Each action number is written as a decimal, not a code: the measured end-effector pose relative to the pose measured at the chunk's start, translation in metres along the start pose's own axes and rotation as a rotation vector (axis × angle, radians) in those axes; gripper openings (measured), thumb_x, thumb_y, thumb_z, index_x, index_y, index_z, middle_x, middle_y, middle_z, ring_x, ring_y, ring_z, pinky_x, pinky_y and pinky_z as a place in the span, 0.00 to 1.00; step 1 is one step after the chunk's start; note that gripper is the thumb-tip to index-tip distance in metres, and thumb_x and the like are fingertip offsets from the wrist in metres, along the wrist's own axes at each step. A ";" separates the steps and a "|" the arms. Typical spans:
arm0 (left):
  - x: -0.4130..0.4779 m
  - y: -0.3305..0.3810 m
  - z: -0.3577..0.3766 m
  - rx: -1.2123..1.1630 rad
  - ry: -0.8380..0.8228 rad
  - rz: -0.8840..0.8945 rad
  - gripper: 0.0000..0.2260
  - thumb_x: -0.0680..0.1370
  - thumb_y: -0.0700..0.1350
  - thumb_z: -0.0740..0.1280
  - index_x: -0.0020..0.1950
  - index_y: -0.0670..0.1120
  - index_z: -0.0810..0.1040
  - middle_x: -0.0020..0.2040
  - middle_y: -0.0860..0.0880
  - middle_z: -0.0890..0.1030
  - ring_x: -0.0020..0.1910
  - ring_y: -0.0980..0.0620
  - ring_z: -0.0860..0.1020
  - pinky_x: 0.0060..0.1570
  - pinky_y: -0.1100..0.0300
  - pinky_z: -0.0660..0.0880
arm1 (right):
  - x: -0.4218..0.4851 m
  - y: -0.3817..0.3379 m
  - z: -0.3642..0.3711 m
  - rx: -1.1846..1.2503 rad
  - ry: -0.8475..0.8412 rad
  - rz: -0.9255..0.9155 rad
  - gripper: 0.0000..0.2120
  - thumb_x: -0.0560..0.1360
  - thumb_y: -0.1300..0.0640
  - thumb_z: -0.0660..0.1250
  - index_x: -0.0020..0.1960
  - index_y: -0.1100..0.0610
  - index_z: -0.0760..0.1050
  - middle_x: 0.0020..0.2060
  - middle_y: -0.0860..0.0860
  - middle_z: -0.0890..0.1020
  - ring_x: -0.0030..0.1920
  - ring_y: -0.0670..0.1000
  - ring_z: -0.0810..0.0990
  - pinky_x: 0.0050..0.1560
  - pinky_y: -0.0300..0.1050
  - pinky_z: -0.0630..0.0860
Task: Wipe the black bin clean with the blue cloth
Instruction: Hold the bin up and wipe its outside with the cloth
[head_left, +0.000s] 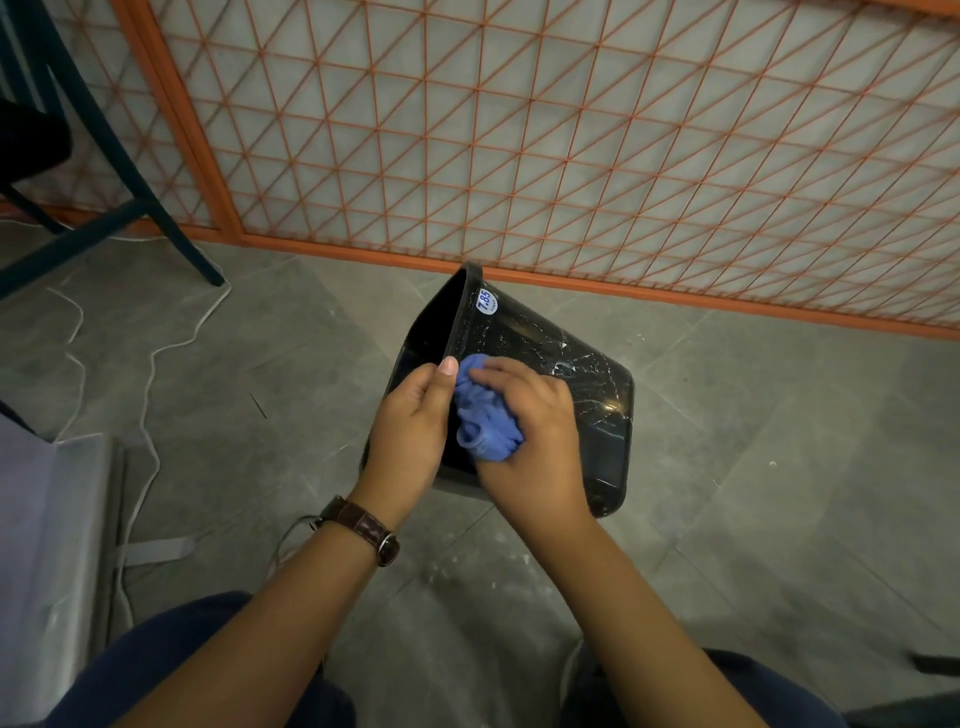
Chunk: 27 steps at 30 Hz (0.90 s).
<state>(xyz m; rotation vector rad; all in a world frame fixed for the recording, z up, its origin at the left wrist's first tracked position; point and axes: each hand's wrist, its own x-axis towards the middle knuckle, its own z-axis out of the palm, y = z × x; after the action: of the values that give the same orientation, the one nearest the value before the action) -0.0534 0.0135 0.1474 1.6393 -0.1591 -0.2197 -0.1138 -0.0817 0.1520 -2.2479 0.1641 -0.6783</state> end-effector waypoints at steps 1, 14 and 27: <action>0.001 0.000 -0.002 -0.009 0.011 -0.002 0.13 0.80 0.50 0.58 0.41 0.52 0.79 0.39 0.50 0.82 0.42 0.53 0.80 0.46 0.58 0.76 | 0.001 -0.003 0.001 0.023 -0.028 -0.036 0.17 0.66 0.55 0.69 0.54 0.54 0.79 0.56 0.47 0.80 0.55 0.49 0.75 0.58 0.38 0.67; 0.006 0.005 -0.016 -0.022 0.140 -0.046 0.17 0.80 0.50 0.60 0.38 0.42 0.77 0.36 0.40 0.76 0.37 0.49 0.74 0.38 0.58 0.72 | 0.007 -0.011 0.000 -0.013 -0.129 -0.173 0.14 0.65 0.57 0.71 0.50 0.56 0.80 0.53 0.49 0.81 0.52 0.48 0.77 0.54 0.41 0.68; 0.011 0.018 -0.036 0.084 0.191 -0.046 0.09 0.73 0.53 0.69 0.39 0.49 0.80 0.35 0.48 0.81 0.35 0.51 0.77 0.38 0.54 0.74 | 0.001 0.024 -0.057 -0.088 -0.152 -0.131 0.07 0.64 0.61 0.70 0.41 0.54 0.79 0.44 0.45 0.82 0.46 0.50 0.79 0.50 0.46 0.72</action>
<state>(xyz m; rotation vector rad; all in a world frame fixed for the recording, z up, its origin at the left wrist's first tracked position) -0.0341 0.0439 0.1678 1.7386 0.0154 -0.0914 -0.1405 -0.1348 0.1676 -2.4007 -0.0286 -0.5749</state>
